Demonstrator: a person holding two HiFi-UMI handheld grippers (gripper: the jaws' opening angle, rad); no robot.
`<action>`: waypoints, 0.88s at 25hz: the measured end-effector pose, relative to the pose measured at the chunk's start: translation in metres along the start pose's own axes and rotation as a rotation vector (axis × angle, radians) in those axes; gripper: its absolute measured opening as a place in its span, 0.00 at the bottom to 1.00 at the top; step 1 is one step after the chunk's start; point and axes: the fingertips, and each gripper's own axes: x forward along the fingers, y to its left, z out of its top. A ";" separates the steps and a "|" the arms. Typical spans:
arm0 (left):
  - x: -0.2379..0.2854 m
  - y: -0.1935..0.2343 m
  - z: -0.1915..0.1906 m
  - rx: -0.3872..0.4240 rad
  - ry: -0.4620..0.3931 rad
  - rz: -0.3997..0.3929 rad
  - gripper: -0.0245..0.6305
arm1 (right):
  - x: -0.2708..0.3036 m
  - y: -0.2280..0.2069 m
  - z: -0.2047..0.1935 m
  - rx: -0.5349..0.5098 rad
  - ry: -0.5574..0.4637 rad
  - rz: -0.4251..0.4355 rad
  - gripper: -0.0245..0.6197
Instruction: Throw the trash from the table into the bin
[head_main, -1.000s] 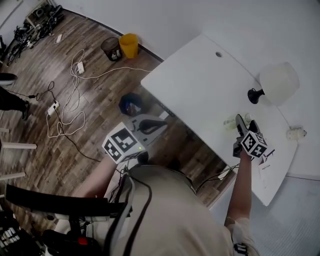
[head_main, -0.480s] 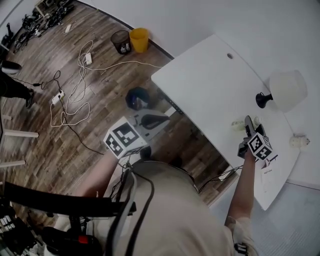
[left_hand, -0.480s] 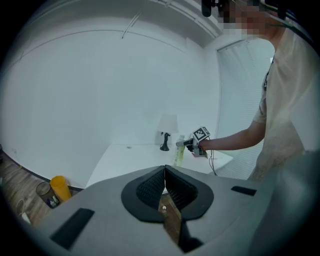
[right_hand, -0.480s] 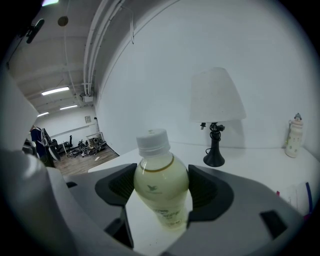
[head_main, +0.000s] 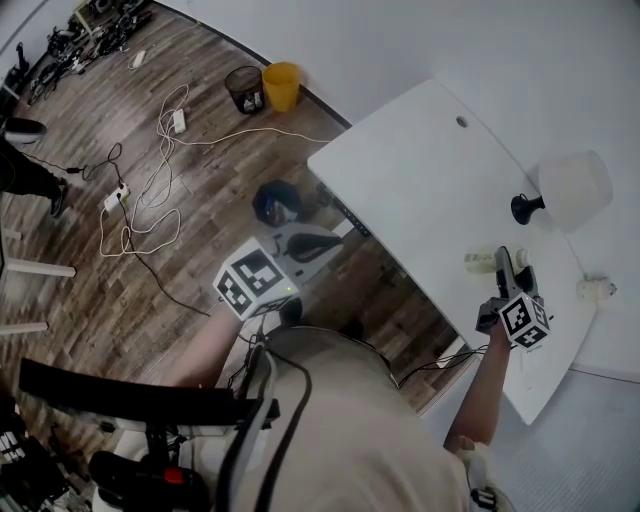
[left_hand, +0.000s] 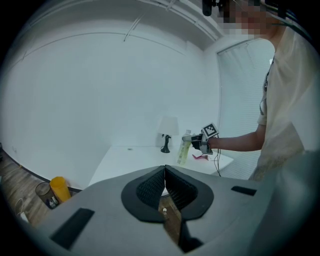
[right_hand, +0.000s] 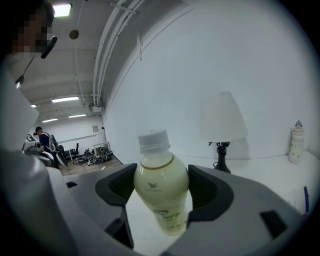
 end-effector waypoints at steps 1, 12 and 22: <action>0.003 0.004 0.001 0.005 -0.002 -0.004 0.06 | -0.001 0.001 0.004 0.014 -0.017 -0.002 0.54; -0.015 0.002 -0.011 0.002 -0.042 -0.001 0.06 | -0.037 0.063 0.011 -0.063 -0.023 0.084 0.54; -0.076 0.060 -0.039 -0.064 -0.031 0.015 0.06 | -0.002 0.173 0.031 -0.176 -0.013 0.154 0.54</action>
